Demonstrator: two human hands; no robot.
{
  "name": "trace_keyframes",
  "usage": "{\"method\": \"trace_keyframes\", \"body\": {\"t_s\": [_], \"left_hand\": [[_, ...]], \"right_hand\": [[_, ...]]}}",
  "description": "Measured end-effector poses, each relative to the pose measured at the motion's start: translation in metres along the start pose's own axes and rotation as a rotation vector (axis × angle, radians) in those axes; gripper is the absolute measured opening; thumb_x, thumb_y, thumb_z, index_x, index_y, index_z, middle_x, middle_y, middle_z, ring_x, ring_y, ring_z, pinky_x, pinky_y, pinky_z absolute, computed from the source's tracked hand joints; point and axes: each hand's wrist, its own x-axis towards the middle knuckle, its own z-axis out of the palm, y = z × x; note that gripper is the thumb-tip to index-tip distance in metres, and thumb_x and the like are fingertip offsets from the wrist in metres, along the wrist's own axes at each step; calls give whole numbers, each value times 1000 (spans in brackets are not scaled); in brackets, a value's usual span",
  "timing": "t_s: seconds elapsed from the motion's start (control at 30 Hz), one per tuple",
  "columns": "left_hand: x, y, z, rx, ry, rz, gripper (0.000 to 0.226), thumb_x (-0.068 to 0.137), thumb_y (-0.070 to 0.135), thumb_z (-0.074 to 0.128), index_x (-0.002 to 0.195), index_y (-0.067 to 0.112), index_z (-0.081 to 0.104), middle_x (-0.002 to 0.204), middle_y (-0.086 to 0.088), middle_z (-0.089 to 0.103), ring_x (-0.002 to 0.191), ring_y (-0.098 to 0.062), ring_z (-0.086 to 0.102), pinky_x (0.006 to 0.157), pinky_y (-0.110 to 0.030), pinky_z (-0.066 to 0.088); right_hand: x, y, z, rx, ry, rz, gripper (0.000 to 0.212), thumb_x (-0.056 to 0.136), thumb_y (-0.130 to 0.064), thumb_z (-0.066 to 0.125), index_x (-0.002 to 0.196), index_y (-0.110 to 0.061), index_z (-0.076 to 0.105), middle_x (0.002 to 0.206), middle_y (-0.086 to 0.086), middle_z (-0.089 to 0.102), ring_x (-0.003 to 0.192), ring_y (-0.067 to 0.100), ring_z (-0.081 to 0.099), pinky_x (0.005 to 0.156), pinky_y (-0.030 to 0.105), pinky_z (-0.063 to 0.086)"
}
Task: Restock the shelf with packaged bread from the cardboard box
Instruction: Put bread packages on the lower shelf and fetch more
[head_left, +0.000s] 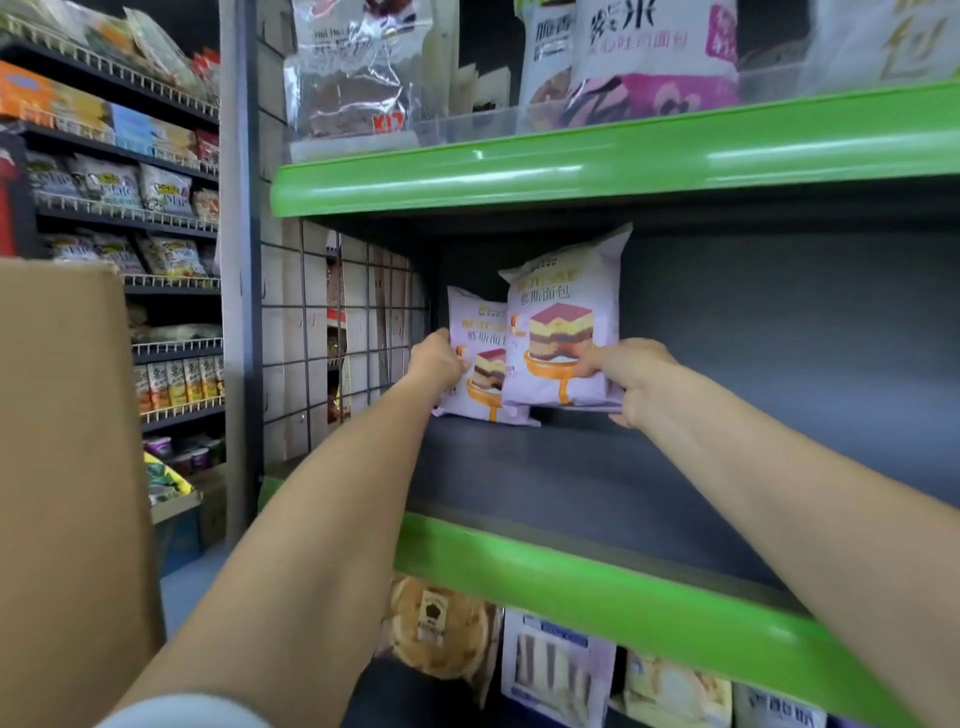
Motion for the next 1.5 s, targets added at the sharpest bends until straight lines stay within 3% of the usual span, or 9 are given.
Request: {"method": "trace_keyframes", "body": {"t_s": [0.27,0.57,0.7,0.83,0.97,1.1,1.2,1.4,1.5], "left_hand": [[13,5,7,0,-80,-67,45,97,12,48,138,7,33,135,-19,47,122,-34,49,97,-37,43],[23,-8,5,-27,-61,-20,33,98,20,46,124,1,51,124,-21,57,117,-36,53,93,-39,47],[25,-10,-2,-307,-42,-73,32,99,24,42,106,-2,58,104,-17,61,103,-27,52,88,-32,42],[24,-10,-15,-544,91,-61,49,97,38,39,128,2,51,127,-16,58,116,-34,54,104,-44,42],[8,-8,-8,-381,-35,10,55,88,39,60,128,5,44,121,-11,57,113,-28,56,99,-37,45],[3,-12,-1,-294,-122,7,63,83,32,69,131,7,38,124,-10,57,112,-28,57,100,-42,46],[-1,-7,-3,-276,-105,-17,60,84,32,68,130,7,40,122,-7,57,112,-26,57,99,-38,46],[-8,0,-10,-266,-97,-180,42,87,28,59,121,4,50,120,-14,61,108,-29,60,99,-40,47],[-11,4,-16,-160,-141,-247,32,92,26,54,116,4,55,111,-12,62,94,-24,57,86,-29,46]], "right_hand": [[15,-8,1,-35,-5,32,31,78,0,65,108,-5,57,110,11,60,91,25,53,69,30,40],[36,-1,20,-1,-66,88,44,77,-1,71,119,-3,60,120,10,63,112,26,60,83,31,49],[37,-2,42,23,-141,62,38,78,4,68,114,1,59,117,15,63,109,31,61,99,43,48],[46,1,68,-36,-180,1,38,74,10,68,109,2,56,117,17,62,105,33,61,94,44,51],[33,13,79,-351,-143,-122,16,89,-12,60,96,-3,49,98,10,53,90,25,51,68,27,45],[35,27,82,-505,-163,-150,64,88,-27,64,137,1,32,133,17,48,114,31,54,59,28,41],[36,20,78,-495,-107,-220,68,86,-28,67,134,1,29,133,18,47,119,34,51,79,31,44],[26,-4,72,-525,-94,-164,55,89,-22,62,130,1,33,132,20,51,118,36,52,86,34,44],[24,-11,70,-565,-141,-131,49,92,-15,55,133,0,34,135,22,49,122,37,49,93,34,41]]}}
